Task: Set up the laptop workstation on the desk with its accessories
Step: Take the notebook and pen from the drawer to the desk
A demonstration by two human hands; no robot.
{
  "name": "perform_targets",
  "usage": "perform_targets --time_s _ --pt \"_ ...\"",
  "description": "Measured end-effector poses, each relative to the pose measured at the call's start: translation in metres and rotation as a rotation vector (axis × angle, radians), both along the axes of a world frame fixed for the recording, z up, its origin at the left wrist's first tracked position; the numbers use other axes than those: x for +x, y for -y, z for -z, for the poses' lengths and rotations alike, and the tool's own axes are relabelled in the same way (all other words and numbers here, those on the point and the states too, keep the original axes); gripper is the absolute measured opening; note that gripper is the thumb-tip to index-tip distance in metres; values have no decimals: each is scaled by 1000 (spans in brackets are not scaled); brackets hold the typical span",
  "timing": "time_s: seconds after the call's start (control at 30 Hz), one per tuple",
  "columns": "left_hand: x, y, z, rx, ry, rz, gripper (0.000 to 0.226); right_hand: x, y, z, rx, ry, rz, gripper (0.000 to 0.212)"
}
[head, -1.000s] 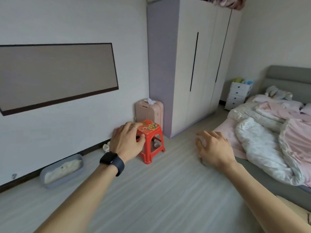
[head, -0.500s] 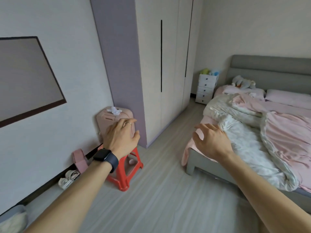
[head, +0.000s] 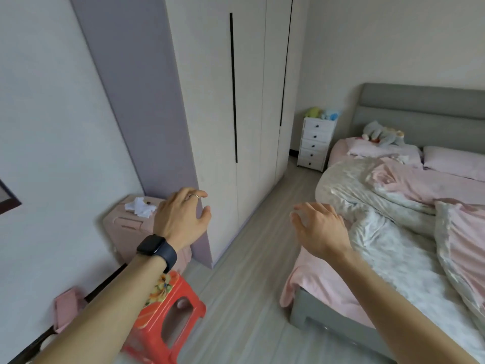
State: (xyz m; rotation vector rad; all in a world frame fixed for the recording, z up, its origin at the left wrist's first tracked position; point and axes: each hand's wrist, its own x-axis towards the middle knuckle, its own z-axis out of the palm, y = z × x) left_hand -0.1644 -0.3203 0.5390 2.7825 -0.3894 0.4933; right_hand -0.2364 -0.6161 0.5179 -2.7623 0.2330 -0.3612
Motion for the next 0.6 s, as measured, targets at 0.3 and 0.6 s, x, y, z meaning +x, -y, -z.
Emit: perform_targets --time_s 0.3,0.6 --pt "287 81 28 18 -55 178 32 231 55 32 13 -24 151 30" --pt "519 224 33 16 -113 347 31 435 164 28 40 18 295 27"
